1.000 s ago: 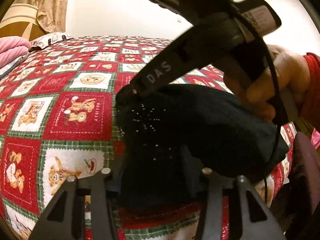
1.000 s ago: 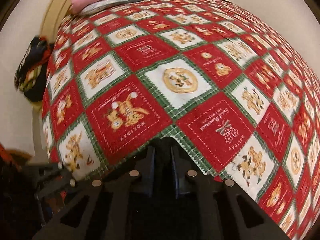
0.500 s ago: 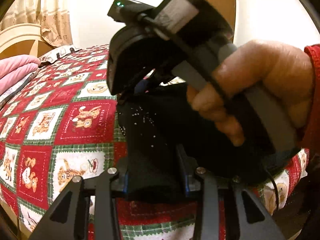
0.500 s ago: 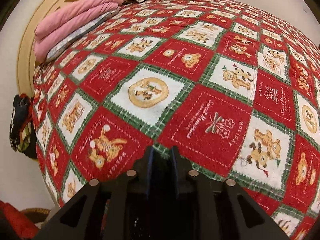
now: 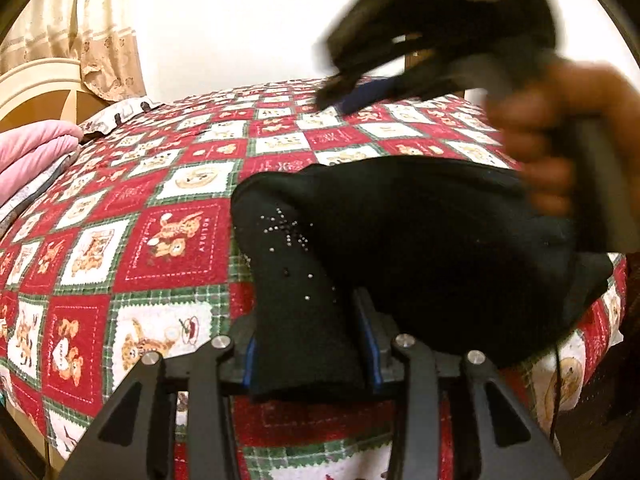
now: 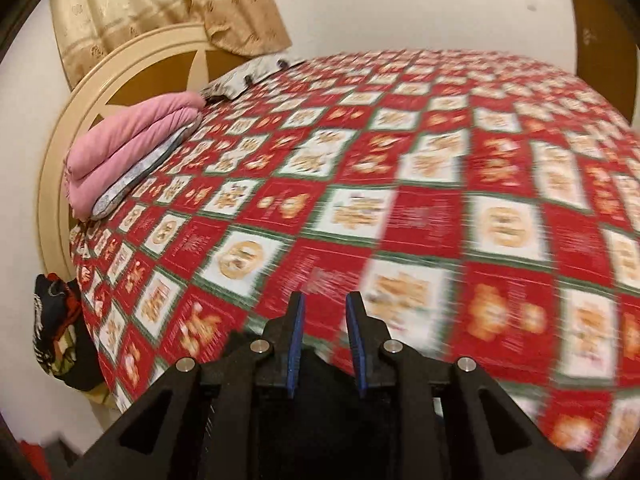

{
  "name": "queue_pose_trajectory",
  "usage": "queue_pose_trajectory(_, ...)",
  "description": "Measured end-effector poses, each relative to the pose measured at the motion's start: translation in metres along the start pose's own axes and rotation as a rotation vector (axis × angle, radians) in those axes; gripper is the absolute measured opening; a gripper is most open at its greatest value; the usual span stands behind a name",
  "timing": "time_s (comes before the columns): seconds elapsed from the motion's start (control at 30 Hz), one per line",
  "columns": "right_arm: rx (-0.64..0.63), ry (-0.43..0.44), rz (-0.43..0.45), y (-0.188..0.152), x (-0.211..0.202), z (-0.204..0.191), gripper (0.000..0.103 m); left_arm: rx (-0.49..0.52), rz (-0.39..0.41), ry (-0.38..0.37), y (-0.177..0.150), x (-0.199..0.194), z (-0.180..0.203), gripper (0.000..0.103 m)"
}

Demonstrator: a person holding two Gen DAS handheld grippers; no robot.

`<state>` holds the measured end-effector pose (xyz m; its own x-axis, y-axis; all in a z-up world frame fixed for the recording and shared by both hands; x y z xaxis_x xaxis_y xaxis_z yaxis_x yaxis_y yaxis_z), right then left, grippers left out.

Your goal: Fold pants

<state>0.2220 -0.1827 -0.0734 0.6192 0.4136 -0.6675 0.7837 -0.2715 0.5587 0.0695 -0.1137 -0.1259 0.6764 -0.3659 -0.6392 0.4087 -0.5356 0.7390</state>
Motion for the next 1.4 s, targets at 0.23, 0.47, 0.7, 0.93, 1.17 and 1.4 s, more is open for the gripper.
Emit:
queue_pose_trajectory(0.23,0.088,-0.003,0.027,-0.062,-0.065,0.052,0.031,0.01,-0.007,-0.017,0.001,-0.005,0.004,0.044)
queue_pose_trajectory(0.47,0.037,-0.026,0.022,-0.125,-0.076,0.057,0.031,-0.011,-0.002,-0.028,0.011,-0.019,-0.033,0.058)
queue_pose_trajectory(0.7,-0.006,-0.043,0.026,-0.159,-0.069,0.064,0.038,0.005,0.079,0.064,0.053,-0.019,-0.069,0.073)
queue_pose_trajectory(0.93,0.056,-0.02,0.103,-0.159,-0.098,0.068,0.041,0.107,-0.042,0.065,0.071,0.058,-0.056,0.074)
queue_pose_trajectory(1.17,0.459,-0.025,0.299,-0.161,-0.159,0.166,0.077,-0.018,-0.073,-0.001,0.059,0.068,-0.075,0.09)
queue_pose_trajectory(1.4,0.638,0.126,0.254,-0.17,-0.134,0.195,0.077,-0.161,-0.003,-0.086,0.04,0.028,-0.084,0.091)
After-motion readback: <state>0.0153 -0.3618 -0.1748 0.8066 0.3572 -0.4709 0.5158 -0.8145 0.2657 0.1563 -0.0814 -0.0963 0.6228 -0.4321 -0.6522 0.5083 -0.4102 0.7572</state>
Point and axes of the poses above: each gripper's, at about its wrist camera, not at the fingertips, and x roughly the way its jaws point, z to its right, y to its top, the point moved 4 cm from there along x, roughly the way its jaws point, and after that the axes turned 14 degrees about x, right-handed, at the moved point
